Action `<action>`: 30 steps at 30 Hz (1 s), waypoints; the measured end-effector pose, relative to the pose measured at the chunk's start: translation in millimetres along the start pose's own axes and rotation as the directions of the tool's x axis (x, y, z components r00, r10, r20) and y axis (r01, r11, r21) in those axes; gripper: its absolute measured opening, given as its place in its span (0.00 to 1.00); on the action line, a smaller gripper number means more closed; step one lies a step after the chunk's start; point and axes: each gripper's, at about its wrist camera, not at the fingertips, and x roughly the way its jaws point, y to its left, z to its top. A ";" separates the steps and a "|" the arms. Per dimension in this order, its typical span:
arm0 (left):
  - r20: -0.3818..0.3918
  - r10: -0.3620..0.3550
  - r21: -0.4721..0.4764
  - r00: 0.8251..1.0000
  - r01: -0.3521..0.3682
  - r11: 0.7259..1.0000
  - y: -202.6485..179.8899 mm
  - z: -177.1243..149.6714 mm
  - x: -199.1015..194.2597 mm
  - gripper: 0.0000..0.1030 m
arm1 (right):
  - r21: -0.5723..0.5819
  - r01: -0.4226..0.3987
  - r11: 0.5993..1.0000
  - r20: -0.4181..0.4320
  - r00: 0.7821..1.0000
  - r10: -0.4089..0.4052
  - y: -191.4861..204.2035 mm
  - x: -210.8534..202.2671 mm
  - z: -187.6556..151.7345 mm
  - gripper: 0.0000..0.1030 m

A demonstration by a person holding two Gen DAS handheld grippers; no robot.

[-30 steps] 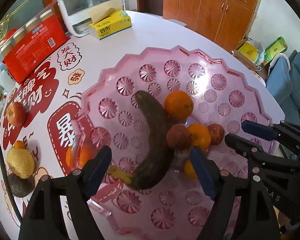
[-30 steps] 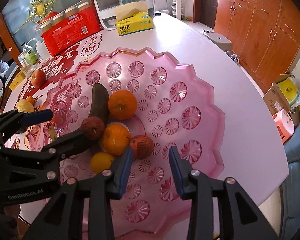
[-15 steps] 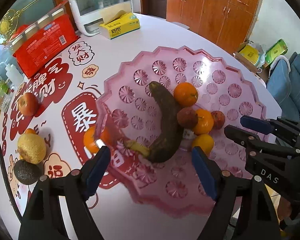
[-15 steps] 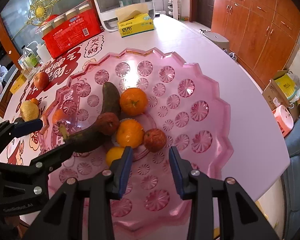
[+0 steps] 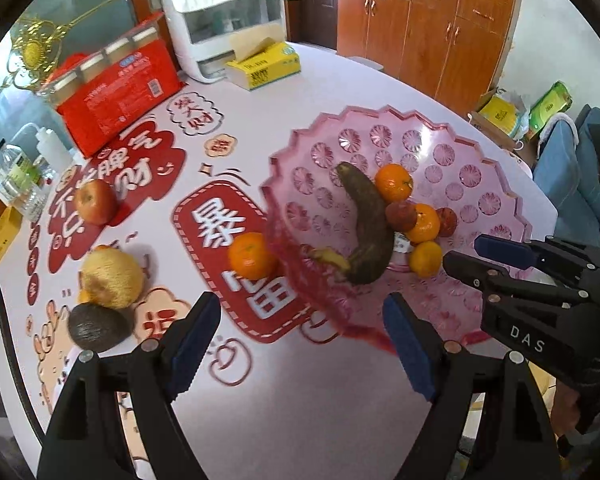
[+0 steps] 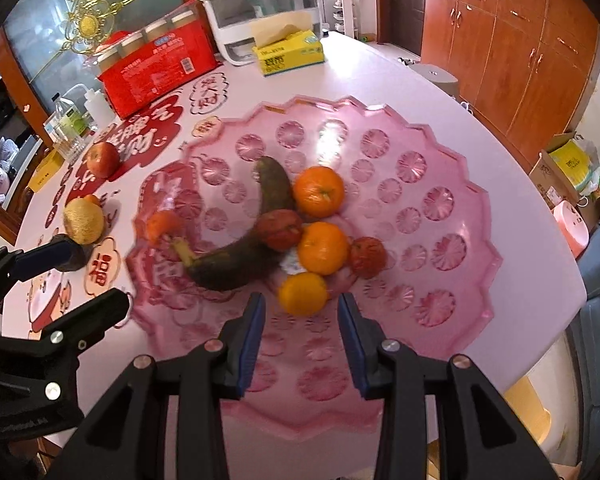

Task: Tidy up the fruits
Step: 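Withdraw both grippers from the bowl toward the avocado and yellow pear, then grasp the dark avocado with left gripper while right gripper grasps the yellow pear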

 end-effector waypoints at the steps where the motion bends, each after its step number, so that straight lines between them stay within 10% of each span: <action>1: 0.006 0.004 -0.003 1.000 -0.003 1.000 4.2 -1.7 -4.5 0.81 | -0.001 -0.003 1.000 0.006 1.000 0.003 5.1 -1.7 0.6 0.37; 17: 0.078 0.121 -0.125 0.990 -0.111 0.986 114.4 -33.4 -69.5 0.86 | -0.135 -0.066 0.989 0.076 0.994 0.077 119.7 -25.8 13.5 0.37; 30: -0.122 0.142 -0.367 0.982 -0.178 0.913 234.2 -86.8 -33.6 0.86 | -0.291 -0.165 0.942 0.021 0.984 0.179 218.7 5.4 30.5 0.58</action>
